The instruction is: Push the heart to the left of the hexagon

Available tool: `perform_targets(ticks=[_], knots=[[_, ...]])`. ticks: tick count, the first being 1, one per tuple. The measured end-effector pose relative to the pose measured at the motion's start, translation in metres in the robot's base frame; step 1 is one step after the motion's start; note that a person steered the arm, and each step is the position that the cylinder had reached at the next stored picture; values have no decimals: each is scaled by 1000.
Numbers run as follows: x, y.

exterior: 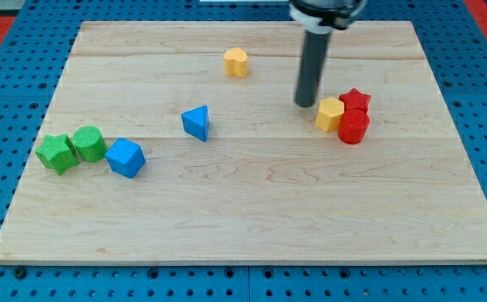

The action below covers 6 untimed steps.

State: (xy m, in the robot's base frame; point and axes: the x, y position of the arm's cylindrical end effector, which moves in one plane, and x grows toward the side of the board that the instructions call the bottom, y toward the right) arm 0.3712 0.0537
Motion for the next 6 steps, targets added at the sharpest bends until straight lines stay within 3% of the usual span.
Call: perform_targets(ticks=[1,2,3,5,6], knots=[[-17,-114],[-75,-119],[-100,-75],[-16,51],[-39,18]])
